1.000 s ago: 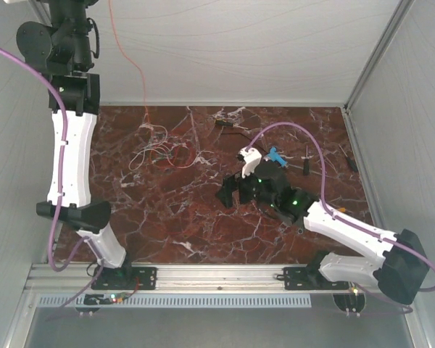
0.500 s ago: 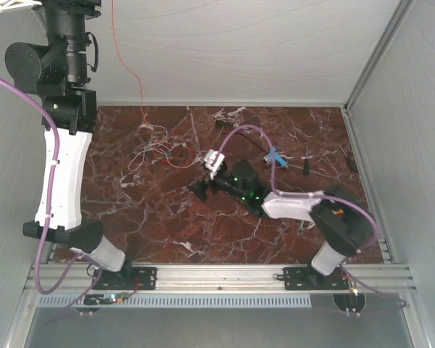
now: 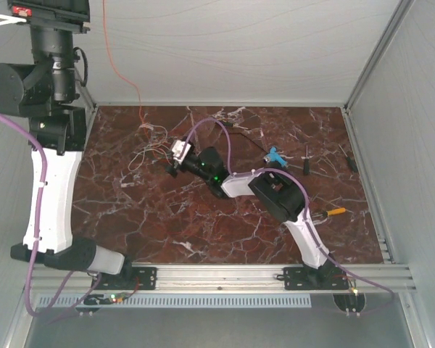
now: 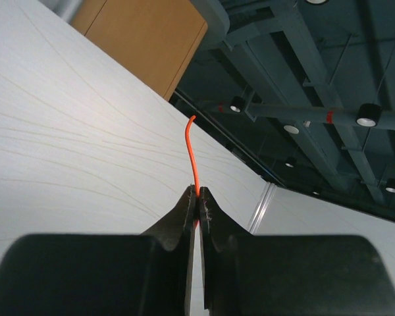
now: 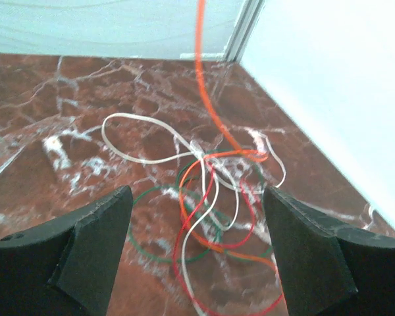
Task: Zip-tie the wires
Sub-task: Untie the cable at the center of the board.
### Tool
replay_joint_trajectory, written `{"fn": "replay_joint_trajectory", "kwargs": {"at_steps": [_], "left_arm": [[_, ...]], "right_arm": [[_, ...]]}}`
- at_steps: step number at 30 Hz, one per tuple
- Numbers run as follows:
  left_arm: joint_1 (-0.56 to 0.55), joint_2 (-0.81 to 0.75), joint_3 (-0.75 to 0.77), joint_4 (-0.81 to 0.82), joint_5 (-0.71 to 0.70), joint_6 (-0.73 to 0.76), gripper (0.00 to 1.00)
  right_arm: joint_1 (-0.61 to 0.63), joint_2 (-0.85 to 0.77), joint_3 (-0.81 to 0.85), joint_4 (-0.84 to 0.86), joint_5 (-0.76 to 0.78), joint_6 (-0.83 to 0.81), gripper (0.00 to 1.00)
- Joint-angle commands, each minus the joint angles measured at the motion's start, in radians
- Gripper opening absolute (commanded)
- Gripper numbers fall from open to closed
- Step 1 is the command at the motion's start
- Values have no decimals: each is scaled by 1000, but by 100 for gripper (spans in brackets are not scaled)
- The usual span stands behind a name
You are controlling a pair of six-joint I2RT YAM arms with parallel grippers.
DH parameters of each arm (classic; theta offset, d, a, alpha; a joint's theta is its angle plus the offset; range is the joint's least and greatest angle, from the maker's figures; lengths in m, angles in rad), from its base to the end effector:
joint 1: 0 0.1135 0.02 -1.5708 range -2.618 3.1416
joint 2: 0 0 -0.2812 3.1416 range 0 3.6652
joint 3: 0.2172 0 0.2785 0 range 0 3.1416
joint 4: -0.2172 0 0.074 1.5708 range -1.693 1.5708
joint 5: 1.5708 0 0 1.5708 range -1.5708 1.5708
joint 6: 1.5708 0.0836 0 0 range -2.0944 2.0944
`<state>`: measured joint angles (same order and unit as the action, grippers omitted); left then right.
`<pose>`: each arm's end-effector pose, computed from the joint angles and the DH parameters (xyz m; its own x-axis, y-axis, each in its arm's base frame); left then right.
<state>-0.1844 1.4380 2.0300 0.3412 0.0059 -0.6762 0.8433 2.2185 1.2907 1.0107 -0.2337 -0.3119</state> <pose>0.2641 -0.0498 0.7204 0.4992 -0.7297 -0.4672 0.6401 0.6740 -0.3688 0.3550 0.4278 0.1689 0.3225 -0.0868 -0.9426 -0.8206 0.4707 -0.3241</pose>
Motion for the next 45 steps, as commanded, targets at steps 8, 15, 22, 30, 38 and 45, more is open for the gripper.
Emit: {"fn": "replay_joint_trajectory", "kwargs": {"at_steps": [8,15,22,30,38,45], "left_arm": [[-4,-56,-34,39,34,3,0],[-3,-65,-30,36,28,23,0],[-3,-82,-48,34,19,27,0],[-4,-142,-151,47,-11,63,0],[-4,-274,-410,107,-73,125,0],[-4,-335,-530,120,-131,186,0]], "right_arm": [[-36,165,338,4,-33,-36,68],[-38,202,422,-62,-72,-49,33],[-50,148,387,-36,-66,-61,0],[-83,33,455,-49,38,-81,0],[-121,-92,627,-117,96,-96,0],[-124,-191,815,-209,66,-138,0]]}}
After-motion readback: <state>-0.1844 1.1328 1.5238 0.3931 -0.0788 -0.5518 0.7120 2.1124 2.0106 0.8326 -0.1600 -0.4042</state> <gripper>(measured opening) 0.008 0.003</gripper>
